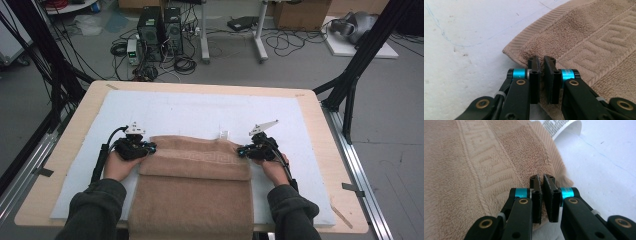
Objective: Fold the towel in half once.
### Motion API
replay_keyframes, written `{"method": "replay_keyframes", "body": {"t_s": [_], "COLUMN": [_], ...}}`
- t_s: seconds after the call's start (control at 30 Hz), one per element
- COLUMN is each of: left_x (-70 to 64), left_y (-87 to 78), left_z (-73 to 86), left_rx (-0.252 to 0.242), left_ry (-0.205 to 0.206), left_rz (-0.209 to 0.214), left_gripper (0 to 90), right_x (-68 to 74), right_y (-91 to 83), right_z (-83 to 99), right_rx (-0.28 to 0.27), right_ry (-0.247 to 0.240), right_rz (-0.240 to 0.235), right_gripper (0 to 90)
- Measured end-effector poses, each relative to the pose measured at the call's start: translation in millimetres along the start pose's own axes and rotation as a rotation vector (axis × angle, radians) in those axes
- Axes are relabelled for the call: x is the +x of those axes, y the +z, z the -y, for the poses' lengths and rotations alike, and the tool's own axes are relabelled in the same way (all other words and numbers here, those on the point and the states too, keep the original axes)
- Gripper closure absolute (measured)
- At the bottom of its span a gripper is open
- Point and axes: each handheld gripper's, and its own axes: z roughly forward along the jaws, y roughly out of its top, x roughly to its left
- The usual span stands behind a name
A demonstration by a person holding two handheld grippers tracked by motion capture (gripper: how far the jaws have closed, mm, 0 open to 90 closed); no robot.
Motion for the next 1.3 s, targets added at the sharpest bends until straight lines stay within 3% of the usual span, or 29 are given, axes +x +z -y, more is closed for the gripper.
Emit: {"method": "replay_keyframes", "body": {"t_s": [0.13,0.27,0.4,0.47,0.7,0.83,0.9,1.0,1.07,1.13,1.17,1.3], "left_x": [1.9,0.0,-12.9,-21.7,-46.8,-61.7,-62.1,-56.3,-50.7,-46.3,-44.8,-41.6], "left_y": [-16.1,-41.0,-67.0,-78.8,-108.1,-114.2,-120.5,-129.5,-130.3,-123.8,-118.3,-92.3], "left_z": [-1.8,-3.1,-0.9,5.3,49.0,70.0,72.3,68.0,62.4,55.2,52.1,43.5], "left_rx": [-0.06,-0.119,-0.167,-0.161,-0.148,-0.118,-0.131,-0.155,-0.177,-0.172,-0.168,-0.14], "left_ry": [-0.022,-0.041,-0.016,0.023,0.023,0.054,0.052,0.051,0.044,0.05,0.049,0.021], "left_rz": [0.019,0.046,0.059,0.064,0.146,0.2,0.208,0.186,0.165,0.151,0.152,0.154], "left_gripper": [84.0,83.8,83.8,83.8,84.0,81.8,70.9,62.5,61.1,56.9,57.0,53.6], "right_x": [4.9,12.3,33.9,46.7,86.2,102.7,101.6,93.6,84.7,76.3,73.9,76.0], "right_y": [-12.1,-35.9,-58.0,-63.4,-74.0,-79.1,-83.0,-87.0,-85.9,-80.0,-74.5,-49.7], "right_z": [-2.4,-7.5,-14.8,-14.2,17.3,34.2,35.3,28.9,23.6,18.8,17.0,16.3], "right_rx": [-0.027,-0.098,-0.129,-0.113,-0.112,-0.13,-0.172,-0.193,-0.194,-0.171,-0.161,-0.107], "right_ry": [-0.016,-0.037,-0.1,-0.136,-0.174,-0.187,-0.165,-0.145,-0.143,-0.136,-0.134,-0.116], "right_rz": [-0.01,-0.012,-0.024,-0.038,-0.103,-0.207,-0.23,-0.201,-0.153,-0.115,-0.117,-0.18], "right_gripper": [85.8,85.8,85.8,85.8,85.9,84.4,81.1,75.6,72.4,67.9,65.5,58.3]}}
